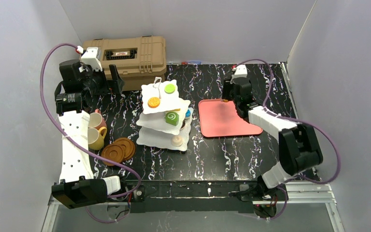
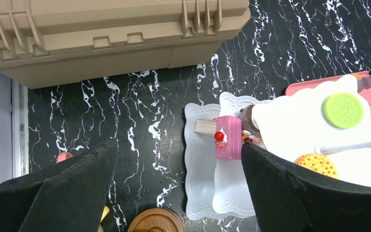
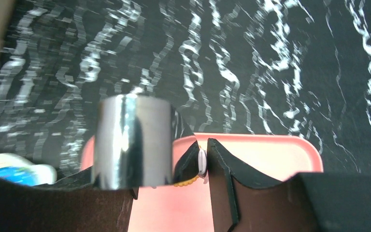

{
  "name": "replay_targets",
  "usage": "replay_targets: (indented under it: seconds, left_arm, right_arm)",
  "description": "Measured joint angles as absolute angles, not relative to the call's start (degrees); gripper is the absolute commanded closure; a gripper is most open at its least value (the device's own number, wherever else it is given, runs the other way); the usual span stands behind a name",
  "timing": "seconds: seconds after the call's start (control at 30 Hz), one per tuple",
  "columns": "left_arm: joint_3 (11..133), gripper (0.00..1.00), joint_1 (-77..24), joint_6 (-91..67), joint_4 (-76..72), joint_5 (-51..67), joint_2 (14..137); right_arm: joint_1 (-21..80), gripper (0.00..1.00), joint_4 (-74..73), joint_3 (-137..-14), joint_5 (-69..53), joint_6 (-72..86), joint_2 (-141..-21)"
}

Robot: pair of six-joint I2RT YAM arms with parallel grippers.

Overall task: Serve the afternoon tea
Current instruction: Pick up the desert from the tray, then place the desert on the desert table.

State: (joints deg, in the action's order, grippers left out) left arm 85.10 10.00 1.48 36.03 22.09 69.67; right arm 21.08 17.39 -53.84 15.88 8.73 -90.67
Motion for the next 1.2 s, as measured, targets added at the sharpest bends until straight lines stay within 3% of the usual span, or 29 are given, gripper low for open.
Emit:
replay_targets:
  seconds: [0.33, 0.63, 1.2]
  left_arm:
    - [84.95, 0.02, 10.02, 1.48, 36.03, 22.44, 69.67]
    - [83.90, 0.02, 10.02, 1.41, 36.01, 22.98, 69.65]
    - [83.90, 0.02, 10.02, 0.99, 36.03, 23.40, 69.65]
  right_arm:
    - [42.24, 0.90, 3.11, -71.33, 19.35, 8.08, -78.22]
    - [53.87, 0.90, -4.34, -86.50, 20.62, 6.94, -78.02]
    - [60.18, 0.83, -10.63, -89.49, 20.40, 5.08, -84.88]
